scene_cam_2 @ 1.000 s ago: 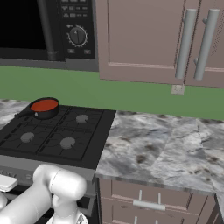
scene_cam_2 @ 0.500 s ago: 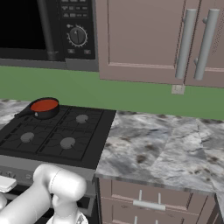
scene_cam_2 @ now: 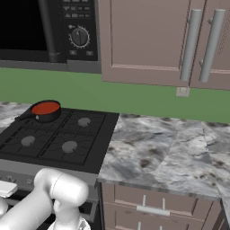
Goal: Wait until the marinara sauce is simmered to a deep red color and then turn off the stove.
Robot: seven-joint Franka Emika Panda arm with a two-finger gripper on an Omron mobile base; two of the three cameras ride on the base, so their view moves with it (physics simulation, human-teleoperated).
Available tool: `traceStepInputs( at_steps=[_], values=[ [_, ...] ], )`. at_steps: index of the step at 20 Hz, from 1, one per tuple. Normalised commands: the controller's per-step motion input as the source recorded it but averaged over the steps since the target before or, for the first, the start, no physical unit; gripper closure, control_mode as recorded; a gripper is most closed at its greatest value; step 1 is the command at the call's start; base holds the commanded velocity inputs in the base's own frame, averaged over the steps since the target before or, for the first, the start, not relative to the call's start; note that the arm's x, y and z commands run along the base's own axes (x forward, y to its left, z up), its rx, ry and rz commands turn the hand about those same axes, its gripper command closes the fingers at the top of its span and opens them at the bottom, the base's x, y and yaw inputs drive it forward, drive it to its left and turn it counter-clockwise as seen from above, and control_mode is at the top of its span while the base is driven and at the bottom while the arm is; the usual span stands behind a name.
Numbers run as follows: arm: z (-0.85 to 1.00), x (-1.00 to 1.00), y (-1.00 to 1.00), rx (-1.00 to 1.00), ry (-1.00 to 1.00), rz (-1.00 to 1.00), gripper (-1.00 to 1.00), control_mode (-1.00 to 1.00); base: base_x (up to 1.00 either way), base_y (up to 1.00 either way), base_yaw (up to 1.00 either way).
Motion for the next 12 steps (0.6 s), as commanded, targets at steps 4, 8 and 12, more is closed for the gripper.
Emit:
traceStepInputs(
  at_steps=[4,8,12],
  values=[
    [0.01,0.03,-0.07,0.0,0.0,0.01,-1.0,-1.0,0.0,0.0,0.0],
    [0.0,0.02,-0.07,0.0,0.0,0.01,-1.0,-1.0,0.0,0.0,0.0],
    [0.0,0.03,0.0,0.0,0.0,0.0,-1.0,-1.0,0.0,0.0,0.0]
  ],
)
